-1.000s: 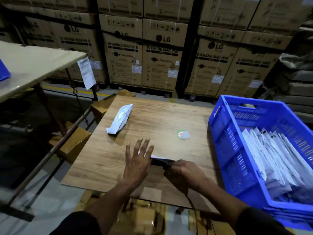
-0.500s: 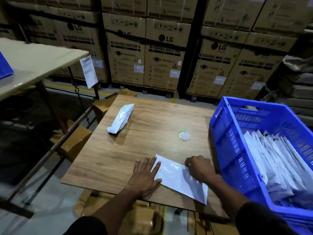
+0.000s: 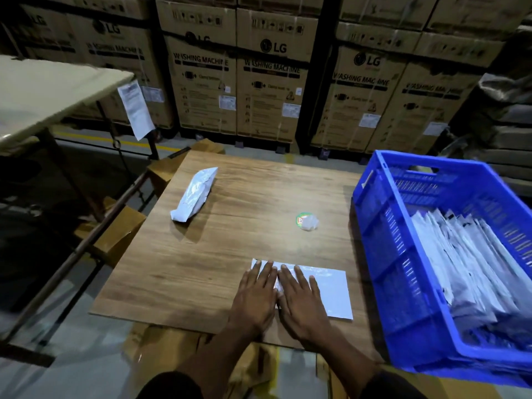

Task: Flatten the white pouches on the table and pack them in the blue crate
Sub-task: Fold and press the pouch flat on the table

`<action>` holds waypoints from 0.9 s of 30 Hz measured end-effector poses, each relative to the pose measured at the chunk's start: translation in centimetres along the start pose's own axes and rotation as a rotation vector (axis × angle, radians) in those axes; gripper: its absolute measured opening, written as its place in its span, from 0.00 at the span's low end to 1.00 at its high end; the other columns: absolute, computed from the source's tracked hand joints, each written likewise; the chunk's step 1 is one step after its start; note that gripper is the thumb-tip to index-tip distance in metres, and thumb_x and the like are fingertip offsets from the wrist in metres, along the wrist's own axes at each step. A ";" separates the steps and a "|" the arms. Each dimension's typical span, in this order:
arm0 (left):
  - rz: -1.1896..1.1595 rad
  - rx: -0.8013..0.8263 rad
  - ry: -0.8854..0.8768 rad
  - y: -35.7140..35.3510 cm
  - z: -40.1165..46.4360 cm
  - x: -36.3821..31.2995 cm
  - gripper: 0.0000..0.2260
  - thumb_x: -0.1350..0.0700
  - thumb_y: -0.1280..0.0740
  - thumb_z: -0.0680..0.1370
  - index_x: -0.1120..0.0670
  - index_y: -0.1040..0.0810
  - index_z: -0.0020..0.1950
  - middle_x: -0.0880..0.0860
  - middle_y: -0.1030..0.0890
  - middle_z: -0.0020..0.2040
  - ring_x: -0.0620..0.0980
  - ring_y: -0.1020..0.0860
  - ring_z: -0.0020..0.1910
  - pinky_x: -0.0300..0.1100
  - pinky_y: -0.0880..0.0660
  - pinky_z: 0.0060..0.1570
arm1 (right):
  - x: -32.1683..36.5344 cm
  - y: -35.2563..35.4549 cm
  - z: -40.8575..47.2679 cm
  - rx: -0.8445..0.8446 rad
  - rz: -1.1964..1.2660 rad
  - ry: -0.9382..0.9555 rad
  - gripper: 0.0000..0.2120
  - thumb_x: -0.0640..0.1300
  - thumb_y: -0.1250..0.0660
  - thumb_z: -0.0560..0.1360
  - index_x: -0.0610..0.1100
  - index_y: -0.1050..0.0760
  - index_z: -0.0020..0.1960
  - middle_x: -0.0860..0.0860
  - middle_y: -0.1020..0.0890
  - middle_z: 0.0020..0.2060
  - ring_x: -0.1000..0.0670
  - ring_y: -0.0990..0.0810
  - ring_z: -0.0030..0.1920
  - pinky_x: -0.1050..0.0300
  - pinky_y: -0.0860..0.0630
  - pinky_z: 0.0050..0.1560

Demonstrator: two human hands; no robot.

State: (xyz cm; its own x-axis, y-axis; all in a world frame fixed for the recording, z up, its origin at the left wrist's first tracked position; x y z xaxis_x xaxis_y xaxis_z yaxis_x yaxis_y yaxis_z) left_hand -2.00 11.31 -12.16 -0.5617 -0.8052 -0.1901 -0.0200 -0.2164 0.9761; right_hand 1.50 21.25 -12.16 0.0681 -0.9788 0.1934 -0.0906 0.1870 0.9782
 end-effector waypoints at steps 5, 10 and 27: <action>-0.013 0.002 0.051 -0.3 -0.4 0.4 0.25 0.47 0.43 0.81 0.54 0.27 0.76 0.53 0.31 0.77 0.62 0.34 0.76 0.61 0.37 0.70 | -2.7 0.1 -0.9 -0.007 -0.096 -0.108 0.29 0.61 0.58 0.83 0.51 0.42 0.80 0.55 0.42 0.79 0.45 0.45 0.79 0.35 0.50 0.72; -0.005 0.004 0.039 -0.4 -0.5 0.5 0.26 0.45 0.41 0.80 0.52 0.30 0.77 0.53 0.33 0.79 0.65 0.37 0.77 0.63 0.38 0.71 | -5.8 0.1 -2.0 0.031 -0.117 -0.172 0.32 0.66 0.61 0.81 0.55 0.50 0.81 0.56 0.52 0.81 0.43 0.52 0.80 0.32 0.52 0.75; 0.016 0.102 0.016 -0.4 0.6 1.9 0.27 0.41 0.45 0.80 0.47 0.31 0.78 0.49 0.33 0.79 0.61 0.38 0.77 0.65 0.31 0.68 | -3.0 3.1 -3.2 -0.184 -0.080 0.068 0.15 0.58 0.41 0.78 0.51 0.23 0.56 0.52 0.24 0.65 0.43 0.32 0.73 0.35 0.43 0.69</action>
State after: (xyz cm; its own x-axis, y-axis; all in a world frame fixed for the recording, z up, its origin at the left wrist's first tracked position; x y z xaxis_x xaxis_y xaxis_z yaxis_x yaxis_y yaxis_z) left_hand -3.57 10.24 -12.88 -0.5492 -0.8171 -0.1753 -0.0959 -0.1467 0.9845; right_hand 4.20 25.06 -9.46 0.1352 -0.9843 0.1136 0.1006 0.1277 0.9867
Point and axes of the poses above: each hand's wrist, its own z-axis towards the middle knuckle, its own y-axis out of the back of the hand, x = y × z, the point moved 9 cm from there along z, towards the middle knuckle
